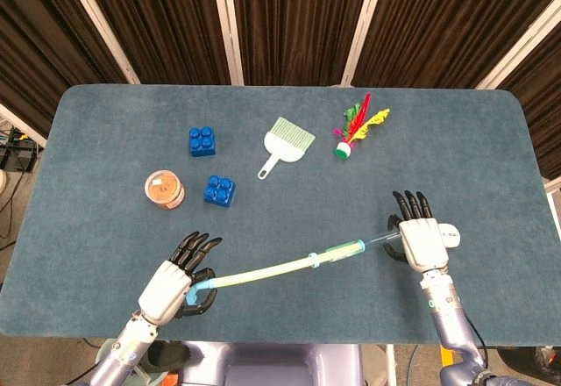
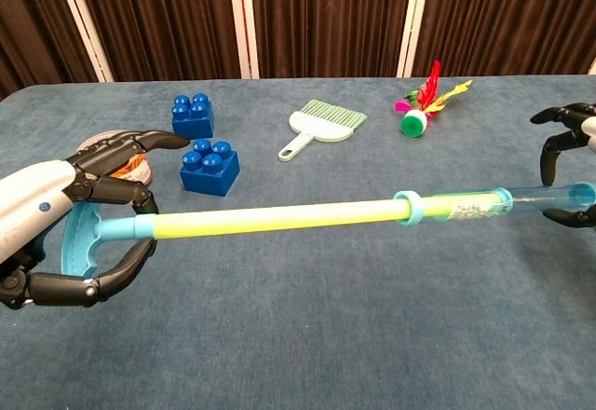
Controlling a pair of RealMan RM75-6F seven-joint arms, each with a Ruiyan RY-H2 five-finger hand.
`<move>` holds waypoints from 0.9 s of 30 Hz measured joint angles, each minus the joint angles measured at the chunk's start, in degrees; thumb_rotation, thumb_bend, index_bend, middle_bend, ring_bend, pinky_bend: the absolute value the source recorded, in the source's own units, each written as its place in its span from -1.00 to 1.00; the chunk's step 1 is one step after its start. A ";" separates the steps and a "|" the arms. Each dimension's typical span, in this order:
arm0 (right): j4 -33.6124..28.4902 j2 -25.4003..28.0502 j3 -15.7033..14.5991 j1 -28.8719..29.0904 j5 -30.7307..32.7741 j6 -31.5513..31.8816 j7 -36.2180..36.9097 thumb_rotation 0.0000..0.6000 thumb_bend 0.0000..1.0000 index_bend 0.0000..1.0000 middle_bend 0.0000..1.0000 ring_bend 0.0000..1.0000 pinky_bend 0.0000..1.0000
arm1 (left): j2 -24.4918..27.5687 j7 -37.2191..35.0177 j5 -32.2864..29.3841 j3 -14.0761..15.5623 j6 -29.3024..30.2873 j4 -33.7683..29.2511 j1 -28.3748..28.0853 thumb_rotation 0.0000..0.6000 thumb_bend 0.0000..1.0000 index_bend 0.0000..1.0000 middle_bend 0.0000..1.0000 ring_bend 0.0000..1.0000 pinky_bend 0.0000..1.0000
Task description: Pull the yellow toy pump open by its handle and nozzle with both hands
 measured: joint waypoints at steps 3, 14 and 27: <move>0.49 -0.02 0.37 0.18 0.53 -0.11 -0.05 1.00 -0.16 0.48 -0.77 -1.00 -0.99 | 0.35 0.17 0.68 0.22 0.47 -0.56 0.25 1.00 0.53 0.37 -0.87 -1.00 -1.00; 2.67 -0.30 1.55 0.96 2.46 -0.84 -0.16 1.00 -0.16 0.49 -0.76 -1.00 -1.00 | 1.68 0.78 2.96 1.10 1.86 -2.21 1.08 1.00 0.53 0.37 -0.87 -1.00 -1.00; 4.76 -0.52 2.38 1.13 3.45 0.79 -2.04 1.00 -0.16 0.49 -0.74 -1.00 -0.99 | 2.55 0.97 3.28 0.77 2.00 -2.60 1.73 1.00 0.53 0.38 -0.87 -1.00 -1.00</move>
